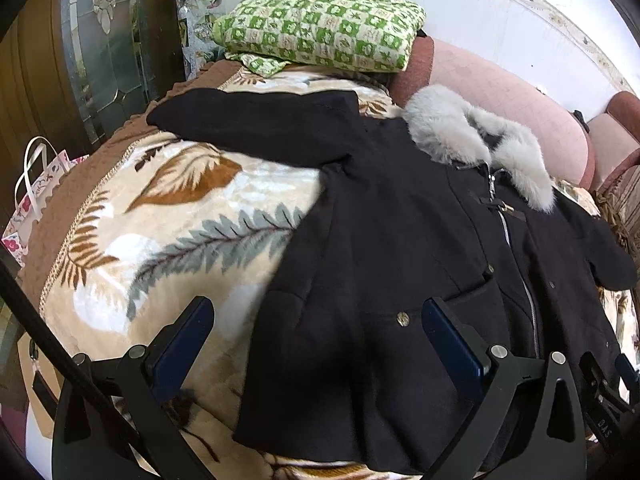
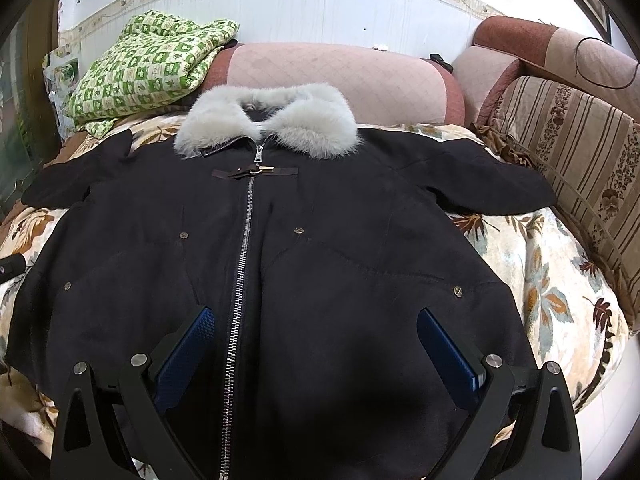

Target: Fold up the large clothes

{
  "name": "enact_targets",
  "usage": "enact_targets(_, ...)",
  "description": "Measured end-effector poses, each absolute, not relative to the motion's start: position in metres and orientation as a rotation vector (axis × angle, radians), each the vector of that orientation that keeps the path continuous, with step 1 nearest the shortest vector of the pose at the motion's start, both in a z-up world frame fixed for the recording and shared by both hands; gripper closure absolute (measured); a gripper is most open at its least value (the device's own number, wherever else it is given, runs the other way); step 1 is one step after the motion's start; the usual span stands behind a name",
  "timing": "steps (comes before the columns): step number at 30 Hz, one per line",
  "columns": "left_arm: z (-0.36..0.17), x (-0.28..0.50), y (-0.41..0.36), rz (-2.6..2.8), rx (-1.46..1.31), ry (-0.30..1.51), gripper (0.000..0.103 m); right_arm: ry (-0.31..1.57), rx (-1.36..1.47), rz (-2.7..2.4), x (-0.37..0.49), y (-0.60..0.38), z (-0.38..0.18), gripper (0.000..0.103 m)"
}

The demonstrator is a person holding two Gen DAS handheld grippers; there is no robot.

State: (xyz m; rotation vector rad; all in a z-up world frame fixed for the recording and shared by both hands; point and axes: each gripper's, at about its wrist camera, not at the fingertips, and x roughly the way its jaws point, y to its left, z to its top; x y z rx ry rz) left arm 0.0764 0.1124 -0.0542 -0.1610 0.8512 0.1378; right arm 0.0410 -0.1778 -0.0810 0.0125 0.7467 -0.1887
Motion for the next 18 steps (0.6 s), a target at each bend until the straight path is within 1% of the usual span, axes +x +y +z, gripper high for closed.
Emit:
enact_targets(3,-0.047,0.084,0.125,0.134,-0.171,0.835,0.0,0.753,0.016,-0.191,0.042,-0.18,-0.083,0.001)
enact_targets(7,-0.037,0.099,0.157,0.139,-0.251,0.82,0.0,0.758,0.019,-0.197,0.044,-0.183,-0.085,0.001)
enact_targets(13,-0.031,0.145,0.235,0.148,-0.433,0.807,0.0,0.768,0.021,-0.206,0.046,-0.186,-0.088,0.001)
enact_targets(14,-0.033,0.156,0.254,0.142,-0.477,0.805,0.004,0.77,0.02,-0.207,0.047,-0.187,-0.089,0.001)
enact_targets(15,-0.035,0.165,0.266,0.138,-0.5,0.804,0.013,0.77,0.019,-0.209,0.047,-0.188,-0.089,0.001)
enact_targets(16,-0.039,0.175,0.279,0.137,-0.519,0.805,0.018,0.772,0.017,-0.212,0.048,-0.188,-0.09,0.001)
enact_targets(17,-0.043,0.187,0.294,0.147,-0.537,0.815,0.029,0.775,0.016,-0.214,0.049,-0.188,-0.09,0.001)
enact_targets(18,-0.048,0.199,0.31,0.156,-0.564,0.823,0.036,0.779,0.014,-0.216,0.05,-0.189,-0.091,0.001)
